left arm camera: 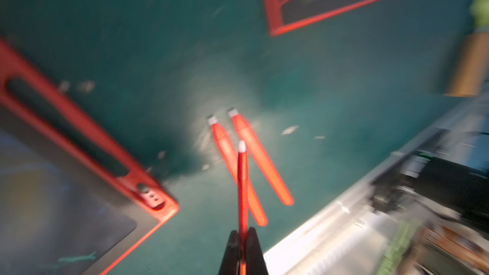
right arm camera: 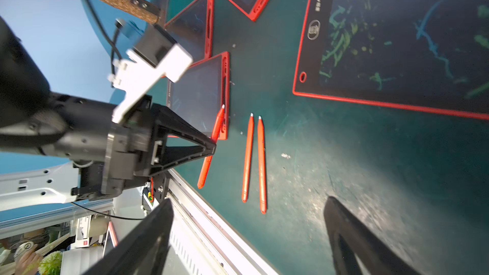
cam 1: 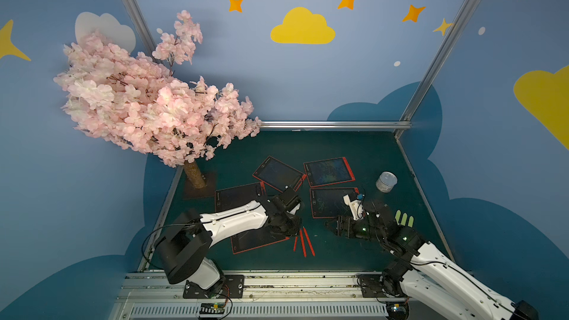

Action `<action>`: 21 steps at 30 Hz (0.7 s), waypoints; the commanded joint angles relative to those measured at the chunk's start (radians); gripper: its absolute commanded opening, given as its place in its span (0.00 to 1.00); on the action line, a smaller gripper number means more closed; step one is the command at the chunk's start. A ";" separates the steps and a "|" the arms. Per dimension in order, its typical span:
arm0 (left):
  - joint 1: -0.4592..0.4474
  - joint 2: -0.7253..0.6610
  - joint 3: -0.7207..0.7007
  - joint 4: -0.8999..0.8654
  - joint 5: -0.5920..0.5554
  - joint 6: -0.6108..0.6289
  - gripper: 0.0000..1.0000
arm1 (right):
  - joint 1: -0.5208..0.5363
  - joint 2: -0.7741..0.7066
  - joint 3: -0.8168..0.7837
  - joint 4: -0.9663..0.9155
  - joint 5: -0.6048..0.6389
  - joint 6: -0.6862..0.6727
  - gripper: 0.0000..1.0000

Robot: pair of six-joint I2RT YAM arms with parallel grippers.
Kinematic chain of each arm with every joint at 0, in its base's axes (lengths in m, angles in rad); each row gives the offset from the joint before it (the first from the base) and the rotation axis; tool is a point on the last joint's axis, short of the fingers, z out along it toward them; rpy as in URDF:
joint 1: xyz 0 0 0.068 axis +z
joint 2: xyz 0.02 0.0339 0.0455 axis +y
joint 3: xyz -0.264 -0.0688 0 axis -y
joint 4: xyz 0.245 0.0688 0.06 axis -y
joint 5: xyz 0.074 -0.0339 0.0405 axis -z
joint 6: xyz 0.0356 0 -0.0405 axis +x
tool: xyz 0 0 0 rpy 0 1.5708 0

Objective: Place the stylus back onto the writing tablet
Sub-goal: Pick up the stylus from the center of the board.

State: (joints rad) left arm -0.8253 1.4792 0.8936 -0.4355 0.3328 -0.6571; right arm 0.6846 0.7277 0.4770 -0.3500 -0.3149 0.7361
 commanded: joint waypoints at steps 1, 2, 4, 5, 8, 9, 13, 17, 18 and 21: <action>0.086 -0.056 -0.054 0.154 0.241 0.098 0.03 | 0.007 0.033 0.037 0.111 -0.056 0.084 0.81; 0.114 -0.070 -0.063 0.175 0.282 0.108 0.03 | 0.007 0.047 0.049 0.131 -0.068 0.106 0.80; 0.162 -0.094 -0.068 0.205 0.375 0.131 0.03 | 0.007 0.079 0.078 0.177 -0.092 0.142 0.76; 0.177 -0.103 -0.068 0.220 0.416 0.140 0.03 | 0.007 0.094 0.088 0.201 -0.099 0.154 0.75; 0.211 -0.118 -0.073 0.282 0.554 0.145 0.02 | 0.007 0.140 0.117 0.298 -0.129 0.181 0.69; 0.220 -0.119 -0.073 0.306 0.603 0.141 0.03 | 0.007 0.157 0.128 0.326 -0.141 0.184 0.67; 0.244 -0.125 -0.071 0.397 0.726 0.107 0.03 | 0.007 0.216 0.187 0.362 -0.191 0.189 0.61; 0.261 -0.128 -0.069 0.486 0.783 0.060 0.03 | 0.006 0.257 0.245 0.358 -0.239 0.176 0.55; 0.266 -0.127 -0.068 0.498 0.792 0.052 0.03 | 0.006 0.264 0.254 0.357 -0.250 0.171 0.54; 0.273 -0.123 -0.065 0.545 0.815 0.017 0.02 | 0.002 0.277 0.275 0.354 -0.266 0.166 0.49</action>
State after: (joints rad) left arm -0.5610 1.3670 0.8261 0.0250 1.0695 -0.6041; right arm 0.6888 0.9958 0.7197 -0.0189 -0.5358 0.9100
